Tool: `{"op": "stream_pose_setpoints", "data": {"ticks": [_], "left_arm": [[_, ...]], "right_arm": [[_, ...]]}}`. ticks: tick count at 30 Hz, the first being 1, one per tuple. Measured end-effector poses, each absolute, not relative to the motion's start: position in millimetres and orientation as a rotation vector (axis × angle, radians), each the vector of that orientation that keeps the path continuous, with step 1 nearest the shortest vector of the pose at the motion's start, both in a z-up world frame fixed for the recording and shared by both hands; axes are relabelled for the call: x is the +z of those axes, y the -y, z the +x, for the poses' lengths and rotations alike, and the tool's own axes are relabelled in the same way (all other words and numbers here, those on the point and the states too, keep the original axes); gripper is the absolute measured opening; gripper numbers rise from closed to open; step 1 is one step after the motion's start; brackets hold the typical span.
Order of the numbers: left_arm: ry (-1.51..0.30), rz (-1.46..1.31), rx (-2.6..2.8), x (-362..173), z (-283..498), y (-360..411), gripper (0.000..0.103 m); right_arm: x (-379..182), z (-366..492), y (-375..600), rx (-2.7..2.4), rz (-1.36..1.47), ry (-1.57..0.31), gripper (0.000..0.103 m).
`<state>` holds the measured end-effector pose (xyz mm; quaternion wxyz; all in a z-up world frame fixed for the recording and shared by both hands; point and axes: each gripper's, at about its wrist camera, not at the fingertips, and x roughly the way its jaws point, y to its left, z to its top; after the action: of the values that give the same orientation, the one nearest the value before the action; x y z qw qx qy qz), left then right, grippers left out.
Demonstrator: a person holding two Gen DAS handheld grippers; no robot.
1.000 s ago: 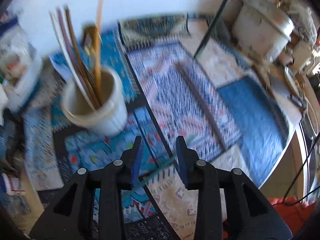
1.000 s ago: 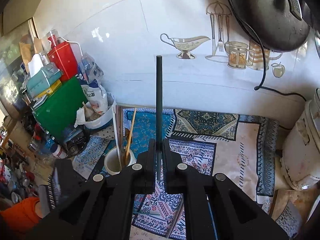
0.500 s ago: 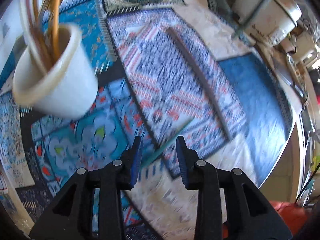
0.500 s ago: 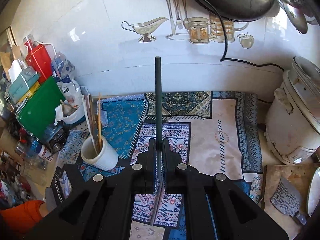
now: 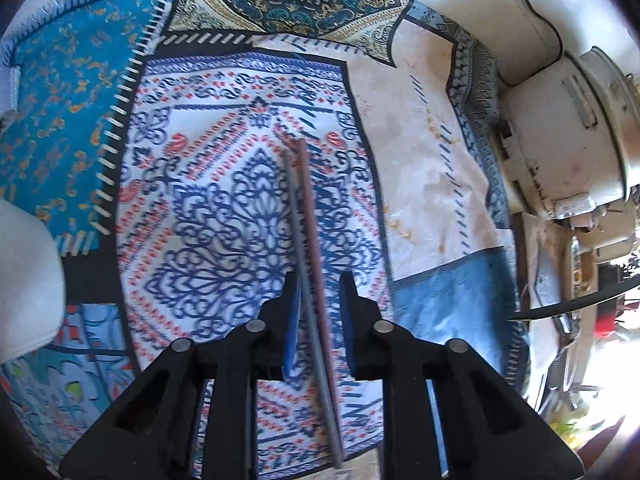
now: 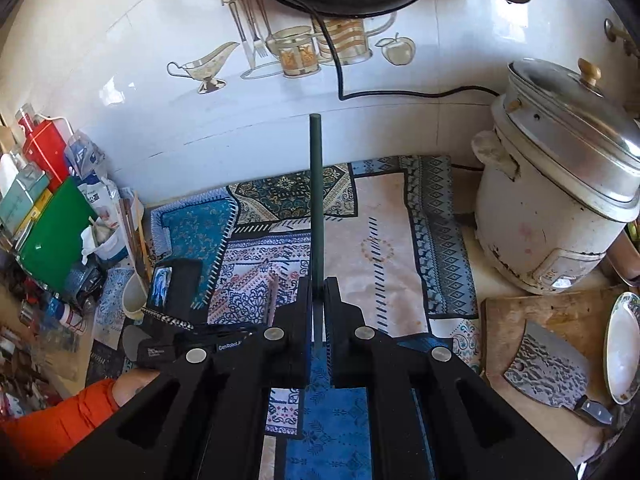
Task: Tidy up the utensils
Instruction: 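Grasp reddish-brown chopstick lying on the rug with left tool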
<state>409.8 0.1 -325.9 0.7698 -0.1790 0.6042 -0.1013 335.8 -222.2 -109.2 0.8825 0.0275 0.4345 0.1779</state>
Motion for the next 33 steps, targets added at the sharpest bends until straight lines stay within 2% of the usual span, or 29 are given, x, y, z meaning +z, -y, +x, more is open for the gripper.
{"op": "stream_pose_setpoints", "data": {"ticks": [11, 18, 33], "left_arm": [[-1.327, -0.331, -0.129, -331, 419, 15, 0.015], [-1.306, -0.318, -0.168, -316, 418, 25, 0.015], [-1.350, -0.280, -0.096, -330, 421, 22, 0.015]], "right_arm": [[-120, 350, 247, 0.384, 0.095, -0.920, 0.005], [-120, 352, 250, 0.402, 0.093, -0.915, 0.005], [-119, 353, 255, 0.412, 0.096, -0.907, 0.005]]}}
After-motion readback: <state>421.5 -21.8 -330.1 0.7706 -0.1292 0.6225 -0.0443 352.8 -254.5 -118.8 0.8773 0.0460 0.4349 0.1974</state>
